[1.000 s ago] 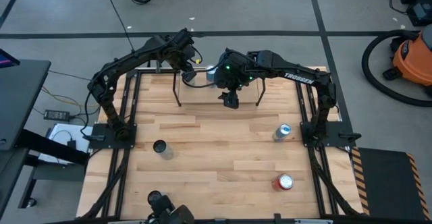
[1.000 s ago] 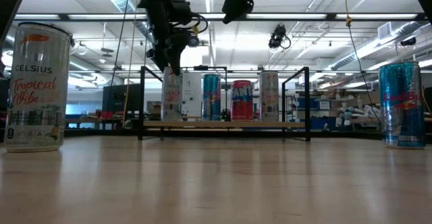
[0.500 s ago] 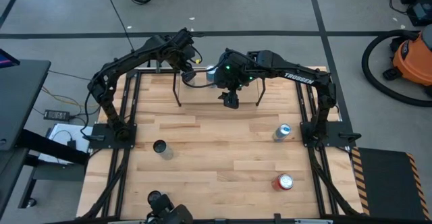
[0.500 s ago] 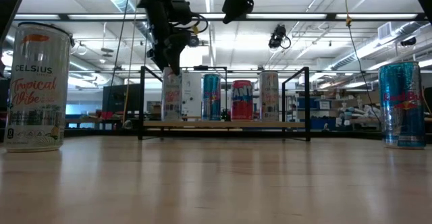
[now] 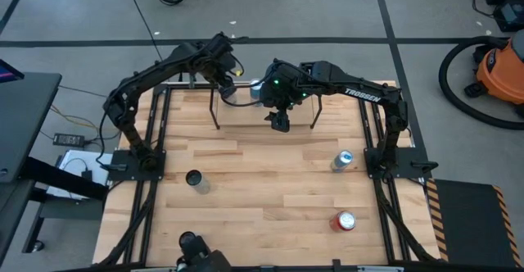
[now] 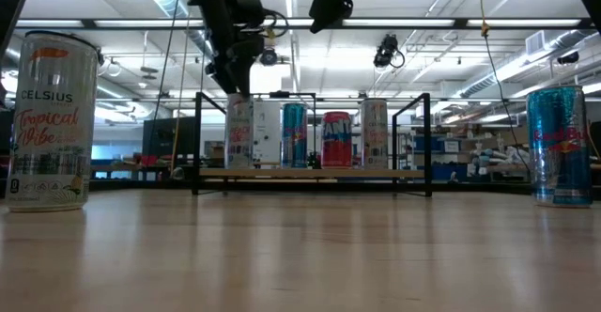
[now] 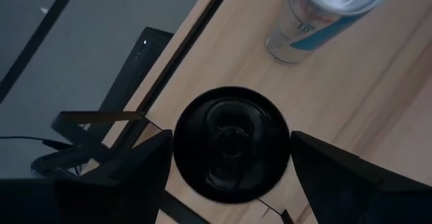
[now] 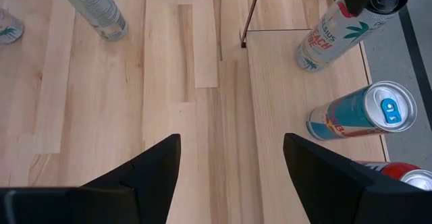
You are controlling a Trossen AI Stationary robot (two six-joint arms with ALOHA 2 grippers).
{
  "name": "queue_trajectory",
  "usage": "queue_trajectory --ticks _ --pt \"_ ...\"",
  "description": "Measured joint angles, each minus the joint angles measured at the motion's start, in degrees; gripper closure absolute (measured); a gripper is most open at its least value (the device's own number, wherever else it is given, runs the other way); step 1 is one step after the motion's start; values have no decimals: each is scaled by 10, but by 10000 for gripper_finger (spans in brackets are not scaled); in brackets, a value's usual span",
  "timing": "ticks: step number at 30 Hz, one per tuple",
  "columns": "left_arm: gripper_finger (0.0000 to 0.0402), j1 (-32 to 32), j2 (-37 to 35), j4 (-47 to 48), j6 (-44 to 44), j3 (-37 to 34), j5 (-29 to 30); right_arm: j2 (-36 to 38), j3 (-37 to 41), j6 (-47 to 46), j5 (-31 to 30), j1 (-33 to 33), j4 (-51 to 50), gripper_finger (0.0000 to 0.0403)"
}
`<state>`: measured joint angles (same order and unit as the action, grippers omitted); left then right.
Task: Place canned beverage on shelf
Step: Put the top white pink soda can on the shelf, then put the blue soda can on the shelf aligned with the other blue soda can
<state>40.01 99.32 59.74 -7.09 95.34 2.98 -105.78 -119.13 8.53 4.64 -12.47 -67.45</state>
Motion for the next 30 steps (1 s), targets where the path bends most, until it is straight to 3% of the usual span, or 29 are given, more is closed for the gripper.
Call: queue_trajectory --ticks 4,10,19,24,30 --pt "102 5 -14 7 0 7 3 0 0 0 0 0 0 133" --pt "102 5 -16 75 4 81 4 0 0 -1 -2 1 -12 133" --pt "102 -30 -17 178 3 152 4 0 0 -35 -51 18 -117 133" --pt "102 -35 -32 215 0 139 3 0 0 -63 -54 22 -162 133" --pt "102 -34 -99 218 0 62 2 0 0 -87 -85 26 -194 133"
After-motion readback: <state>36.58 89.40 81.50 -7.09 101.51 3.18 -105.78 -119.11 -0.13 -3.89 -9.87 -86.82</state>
